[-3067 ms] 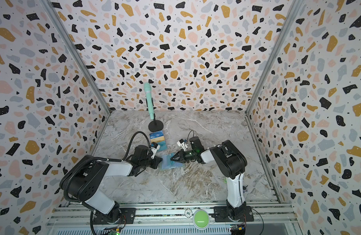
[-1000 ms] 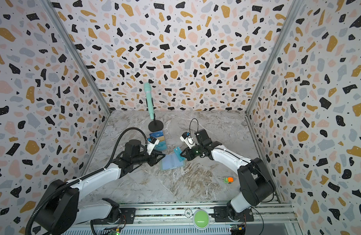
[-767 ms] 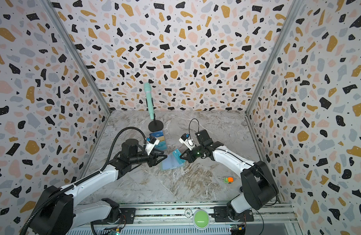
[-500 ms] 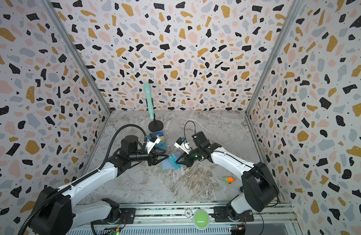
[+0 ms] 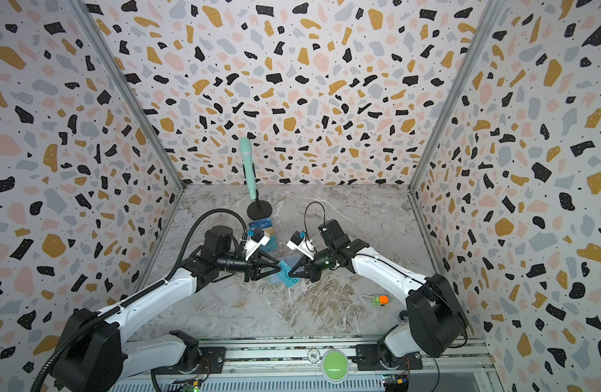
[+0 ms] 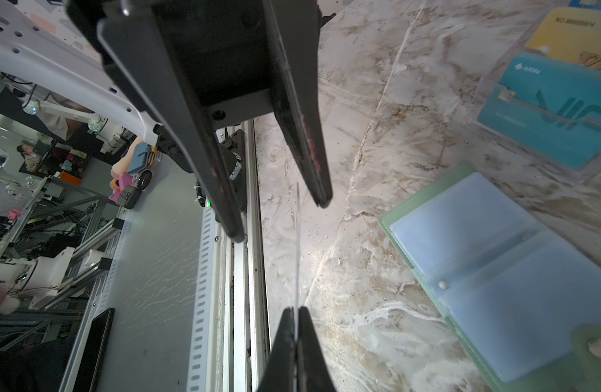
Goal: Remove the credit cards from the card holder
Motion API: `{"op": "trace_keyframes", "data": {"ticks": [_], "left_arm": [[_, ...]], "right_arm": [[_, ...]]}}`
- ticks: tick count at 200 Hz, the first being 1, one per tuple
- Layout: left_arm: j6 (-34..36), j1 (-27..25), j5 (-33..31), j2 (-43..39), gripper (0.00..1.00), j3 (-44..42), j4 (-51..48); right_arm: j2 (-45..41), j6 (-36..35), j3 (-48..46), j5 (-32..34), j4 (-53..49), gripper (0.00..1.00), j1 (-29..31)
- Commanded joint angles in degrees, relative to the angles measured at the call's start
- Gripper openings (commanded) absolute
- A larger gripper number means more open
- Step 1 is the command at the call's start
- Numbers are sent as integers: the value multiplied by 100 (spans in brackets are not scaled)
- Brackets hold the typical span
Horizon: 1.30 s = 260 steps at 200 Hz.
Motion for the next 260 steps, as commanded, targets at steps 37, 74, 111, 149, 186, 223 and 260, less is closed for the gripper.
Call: {"op": "trace_keyframes", "data": {"ticks": [37, 74, 111, 149, 186, 223, 260], "left_arm": [[420, -39, 492, 62, 24, 304, -379], [441, -54, 545, 181, 13, 356, -461], [416, -54, 385, 183, 0, 415, -495], [-52, -55, 40, 120, 0, 332, -91], [-1044, -45, -420, 22, 0, 166, 898], [-2127, -45, -880, -75, 0, -24, 2152], [-2918, -45, -1619, -323, 0, -344, 2976]], "right_arm": [[33, -330, 390, -321, -196, 1, 62], [117, -399, 478, -367, -216, 1, 60], [147, -382, 477, -337, -160, 8, 25], [-68, 10, 174, -349, 402, 34, -265], [-538, 688, -408, -302, 1412, 52, -531], [-1072, 1925, -1240, -71, 3184, 63, -771], [-1113, 2675, -1477, 116, 4129, 62, -817]]}}
